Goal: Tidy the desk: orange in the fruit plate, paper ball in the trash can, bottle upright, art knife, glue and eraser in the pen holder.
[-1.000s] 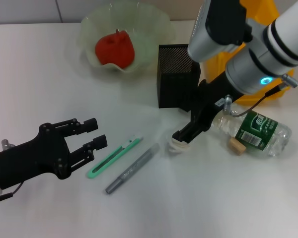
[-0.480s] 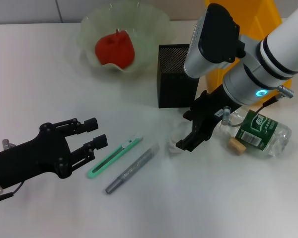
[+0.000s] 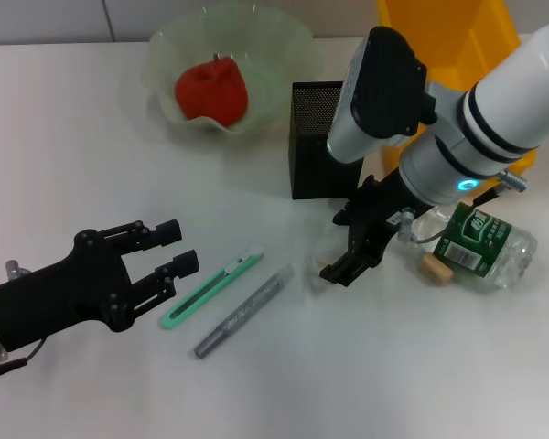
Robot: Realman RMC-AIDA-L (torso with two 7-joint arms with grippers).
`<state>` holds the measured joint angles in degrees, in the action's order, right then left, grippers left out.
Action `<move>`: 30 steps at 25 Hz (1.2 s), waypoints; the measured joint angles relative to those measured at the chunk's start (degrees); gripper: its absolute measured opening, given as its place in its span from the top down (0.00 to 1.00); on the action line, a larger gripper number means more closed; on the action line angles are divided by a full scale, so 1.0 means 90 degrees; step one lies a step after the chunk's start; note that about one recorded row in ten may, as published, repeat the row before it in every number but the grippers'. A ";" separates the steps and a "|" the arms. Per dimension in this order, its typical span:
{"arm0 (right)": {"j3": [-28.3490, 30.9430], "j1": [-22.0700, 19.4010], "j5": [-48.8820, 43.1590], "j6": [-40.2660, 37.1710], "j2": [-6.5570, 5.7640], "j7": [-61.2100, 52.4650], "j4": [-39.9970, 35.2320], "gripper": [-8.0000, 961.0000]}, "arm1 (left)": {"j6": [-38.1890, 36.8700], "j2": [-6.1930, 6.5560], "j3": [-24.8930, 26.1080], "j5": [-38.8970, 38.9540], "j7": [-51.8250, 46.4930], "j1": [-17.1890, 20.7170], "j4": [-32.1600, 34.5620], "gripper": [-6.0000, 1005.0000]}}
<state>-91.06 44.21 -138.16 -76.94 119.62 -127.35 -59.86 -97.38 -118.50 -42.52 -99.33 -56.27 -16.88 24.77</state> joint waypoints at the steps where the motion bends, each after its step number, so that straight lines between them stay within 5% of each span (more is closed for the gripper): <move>1: -0.0017 0.0005 0.0001 0.0019 0.0000 -0.0005 0.0016 0.15 | 0.0000 0.0001 -0.0003 0.0003 0.0012 -0.0004 -0.0005 0.56; 7: 0.0007 -0.0018 0.0007 0.0072 0.0000 -0.0030 0.0019 0.26 | 0.0000 -0.0007 -0.0008 0.0008 0.0052 -0.0018 -0.0009 0.56; 13: 0.0001 -0.0035 0.0007 0.0082 0.0000 -0.0077 0.0001 0.48 | 0.0000 -0.0007 0.0031 0.0012 0.0052 -0.0056 -0.0009 0.56; 18: 0.0095 -0.0206 0.0109 0.0059 -0.0007 -0.0079 -0.0243 0.49 | -0.0001 -0.0007 0.0037 0.0013 0.0052 -0.0074 -0.0009 0.56; 24: 0.0315 -0.1187 0.0861 0.0055 -0.0036 0.0293 -0.1529 0.51 | -0.0001 -0.0006 0.0042 0.0024 0.0051 -0.0084 -0.0008 0.56; 30: 0.1485 -0.2445 0.3685 0.0113 -0.0020 0.2032 -0.1878 0.51 | 0.0000 -0.0007 0.0054 0.0029 0.0051 -0.0082 -0.0008 0.56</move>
<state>-77.70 22.20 -105.00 -75.92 119.44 -109.07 -76.77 -97.38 -118.56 -42.03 -99.07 -55.81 -17.62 24.70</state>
